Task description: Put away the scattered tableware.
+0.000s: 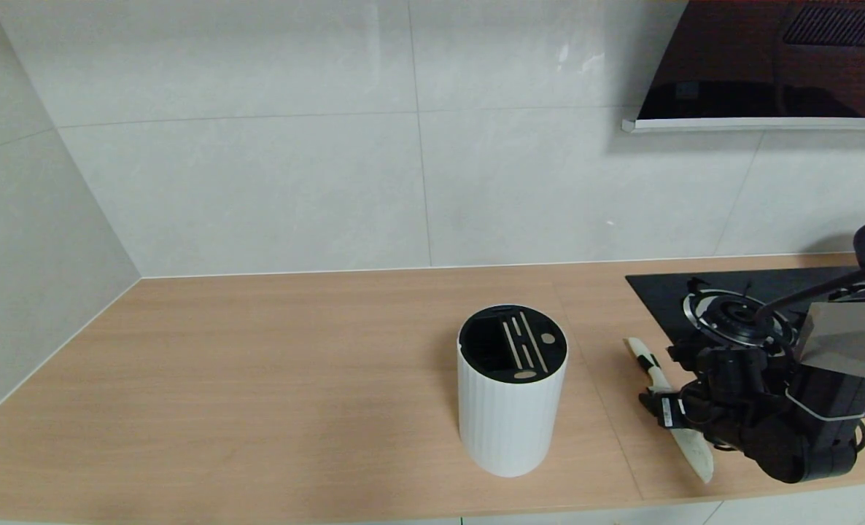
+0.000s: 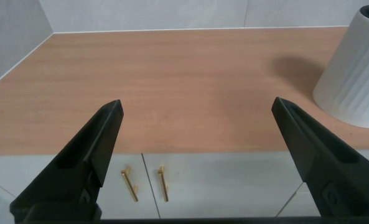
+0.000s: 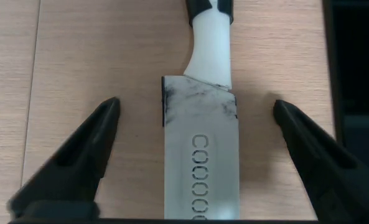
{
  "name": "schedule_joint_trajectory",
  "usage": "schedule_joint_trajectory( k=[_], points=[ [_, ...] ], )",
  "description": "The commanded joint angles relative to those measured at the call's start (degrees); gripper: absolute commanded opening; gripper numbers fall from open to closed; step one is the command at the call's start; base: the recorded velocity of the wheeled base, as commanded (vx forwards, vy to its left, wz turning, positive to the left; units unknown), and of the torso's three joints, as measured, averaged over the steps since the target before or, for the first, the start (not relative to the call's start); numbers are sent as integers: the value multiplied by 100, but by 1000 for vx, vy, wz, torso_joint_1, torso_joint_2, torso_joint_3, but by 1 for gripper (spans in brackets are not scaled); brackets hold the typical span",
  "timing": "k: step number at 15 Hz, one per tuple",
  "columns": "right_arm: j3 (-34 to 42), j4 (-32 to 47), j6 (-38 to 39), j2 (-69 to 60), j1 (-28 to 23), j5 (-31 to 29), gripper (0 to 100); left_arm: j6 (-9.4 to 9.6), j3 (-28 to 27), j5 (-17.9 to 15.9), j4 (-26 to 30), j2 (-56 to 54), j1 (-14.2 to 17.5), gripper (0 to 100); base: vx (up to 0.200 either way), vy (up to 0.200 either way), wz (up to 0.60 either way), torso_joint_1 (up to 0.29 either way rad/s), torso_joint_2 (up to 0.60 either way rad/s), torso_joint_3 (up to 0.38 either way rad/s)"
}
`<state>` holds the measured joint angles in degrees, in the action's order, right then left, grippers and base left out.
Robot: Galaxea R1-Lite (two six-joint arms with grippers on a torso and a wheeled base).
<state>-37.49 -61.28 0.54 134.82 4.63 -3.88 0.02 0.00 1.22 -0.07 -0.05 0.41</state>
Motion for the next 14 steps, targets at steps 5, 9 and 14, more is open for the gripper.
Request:
schedule_joint_trajectory(
  k=[5, 9, 14],
  points=[
    [13, 2, -115, 54, 3, 1, 0, -2, 0, 1, -1, 5, 2, 100, 0, 0, 0, 0, 0, 0],
    [4, -68, -115, 10, 3, -96, 0, 6, 0, 1, -1, 5, 2, 100, 0, 0, 0, 0, 0, 0],
    [207, -138, -80, -1151, 29, -272, 0, 42, 0, -8, -1, 5, 2, 100, 0, 0, 0, 0, 0, 0]
  ],
)
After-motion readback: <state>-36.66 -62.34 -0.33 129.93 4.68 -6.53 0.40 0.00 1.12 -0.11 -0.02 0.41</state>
